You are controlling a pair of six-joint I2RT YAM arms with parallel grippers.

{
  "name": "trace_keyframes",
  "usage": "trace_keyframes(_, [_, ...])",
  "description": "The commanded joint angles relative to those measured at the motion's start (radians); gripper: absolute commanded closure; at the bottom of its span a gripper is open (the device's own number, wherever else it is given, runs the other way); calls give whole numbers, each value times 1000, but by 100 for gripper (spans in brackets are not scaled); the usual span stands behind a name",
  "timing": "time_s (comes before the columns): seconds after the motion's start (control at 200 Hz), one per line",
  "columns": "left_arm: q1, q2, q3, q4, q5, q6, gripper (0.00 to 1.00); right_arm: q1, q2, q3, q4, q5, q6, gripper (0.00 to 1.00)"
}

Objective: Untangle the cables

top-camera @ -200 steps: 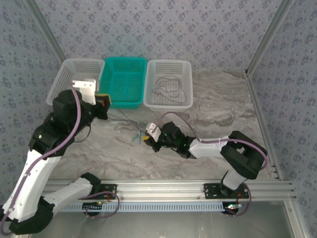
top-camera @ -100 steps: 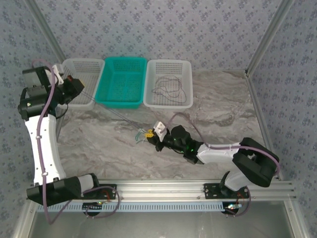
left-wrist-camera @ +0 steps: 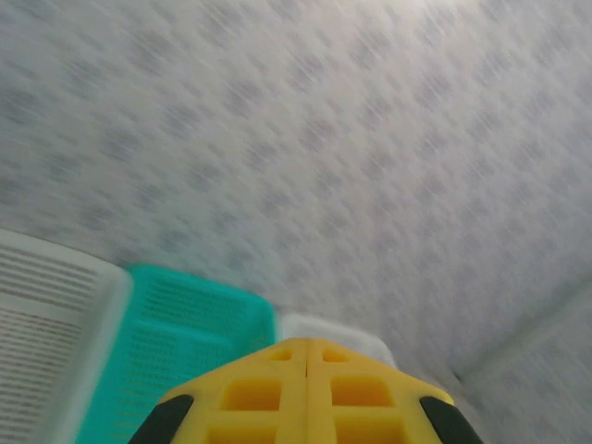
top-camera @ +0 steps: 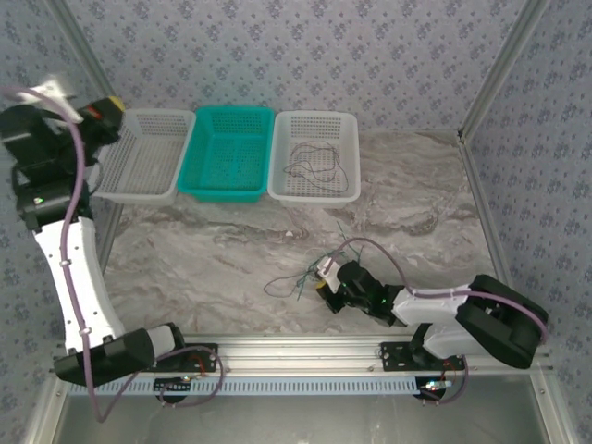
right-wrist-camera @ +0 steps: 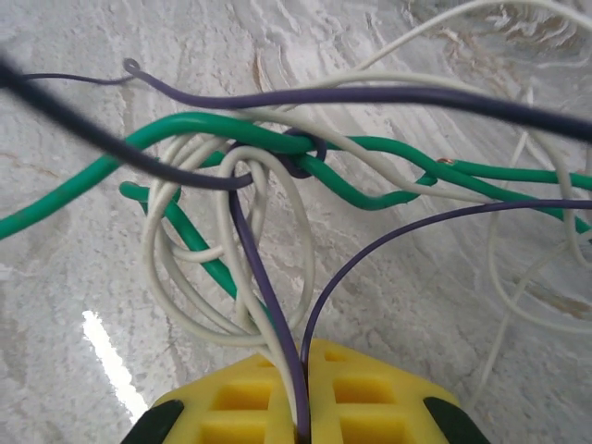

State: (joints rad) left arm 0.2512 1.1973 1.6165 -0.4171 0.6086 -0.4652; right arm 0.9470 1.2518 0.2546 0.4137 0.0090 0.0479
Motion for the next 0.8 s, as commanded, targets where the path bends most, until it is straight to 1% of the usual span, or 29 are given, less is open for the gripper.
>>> trace_keyframes(0.0, [-211, -88, -99, -38, 122, 242, 96, -7, -84, 15, -60, 14, -45, 93])
trace_keyframes(0.065, [-342, -143, -226, -31, 127, 326, 81, -19, -130, 25, -94, 13, -75, 93])
trace_keyframes(0.185, [-567, -265, -501, 83, 112, 411, 60, -60, -201, 40, -158, -25, -109, 93])
trace_keyframes(0.23, [-664, -304, -590, 121, 78, 448, 56, -78, -223, 38, -168, -41, -114, 92])
trace_keyframes(0.29, [-791, -335, -676, 145, 6, 487, 52, -99, -248, 38, -182, -54, -114, 92])
trace_keyframes(0.365, [-909, -325, -746, 184, -52, 468, 47, -115, -273, 36, -192, -71, -115, 92])
trace_keyframes(0.42, [-962, -293, -781, 219, -62, 442, 44, -123, -289, 36, -201, -77, -117, 92])
trace_keyframes(0.475, [-1003, -251, -805, 260, -100, 422, 41, -128, -303, 36, -211, -91, -121, 92])
trace_keyframes(0.515, [-1031, -216, -817, 296, -146, 417, 38, -129, -309, 36, -217, -100, -123, 92])
trace_keyframes(0.57, [-1063, -164, -822, 339, -237, 415, 35, -132, -316, 38, -228, -120, -125, 91])
trace_keyframes(0.605, [-1077, -129, -822, 368, -266, 420, 33, -133, -318, 42, -235, -137, -128, 91])
trace_keyframes(0.665, [-1090, -62, -819, 418, -252, 432, 32, -133, -319, 46, -247, -160, -126, 91])
trace_keyframes(0.74, [-1102, 20, -808, 465, -212, 448, 32, -134, -325, 46, -248, -158, -119, 91])
trace_keyframes(0.795, [-1104, 67, -800, 490, -176, 454, 34, -136, -329, 46, -248, -145, -115, 91])
